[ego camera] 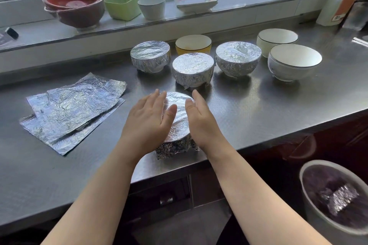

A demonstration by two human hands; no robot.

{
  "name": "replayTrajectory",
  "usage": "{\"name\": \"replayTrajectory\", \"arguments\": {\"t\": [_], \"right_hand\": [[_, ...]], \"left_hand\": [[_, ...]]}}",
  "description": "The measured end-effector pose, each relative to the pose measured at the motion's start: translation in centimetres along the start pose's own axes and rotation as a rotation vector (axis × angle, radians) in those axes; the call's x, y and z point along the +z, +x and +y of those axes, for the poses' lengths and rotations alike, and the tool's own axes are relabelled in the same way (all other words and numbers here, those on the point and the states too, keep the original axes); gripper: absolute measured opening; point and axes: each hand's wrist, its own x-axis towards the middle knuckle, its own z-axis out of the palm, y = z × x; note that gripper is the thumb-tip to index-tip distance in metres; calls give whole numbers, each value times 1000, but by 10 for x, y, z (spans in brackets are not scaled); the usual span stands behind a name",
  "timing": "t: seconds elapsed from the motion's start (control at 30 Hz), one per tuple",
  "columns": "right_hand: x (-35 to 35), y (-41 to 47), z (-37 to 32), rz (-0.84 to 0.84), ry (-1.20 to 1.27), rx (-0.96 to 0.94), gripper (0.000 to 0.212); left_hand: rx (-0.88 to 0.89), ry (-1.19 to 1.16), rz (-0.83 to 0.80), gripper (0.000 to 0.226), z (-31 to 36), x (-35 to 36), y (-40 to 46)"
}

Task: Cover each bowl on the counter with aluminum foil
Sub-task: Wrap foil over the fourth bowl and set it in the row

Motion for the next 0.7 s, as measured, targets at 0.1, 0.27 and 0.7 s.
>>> {"name": "replayTrajectory", "arguments": {"t": [0.1, 0.27, 0.7], "right_hand": [[-1, 2, 1, -8, 72, 37, 55], [-8, 7, 8, -69, 208, 80, 43], [-16, 28, 8, -200, 450, 251, 52]], "left_hand": [[-2, 3, 3, 93, 1, -1, -1], [10, 0, 29, 91, 3, -2, -2], [-125, 41, 12, 87, 12, -1, 0]]}}
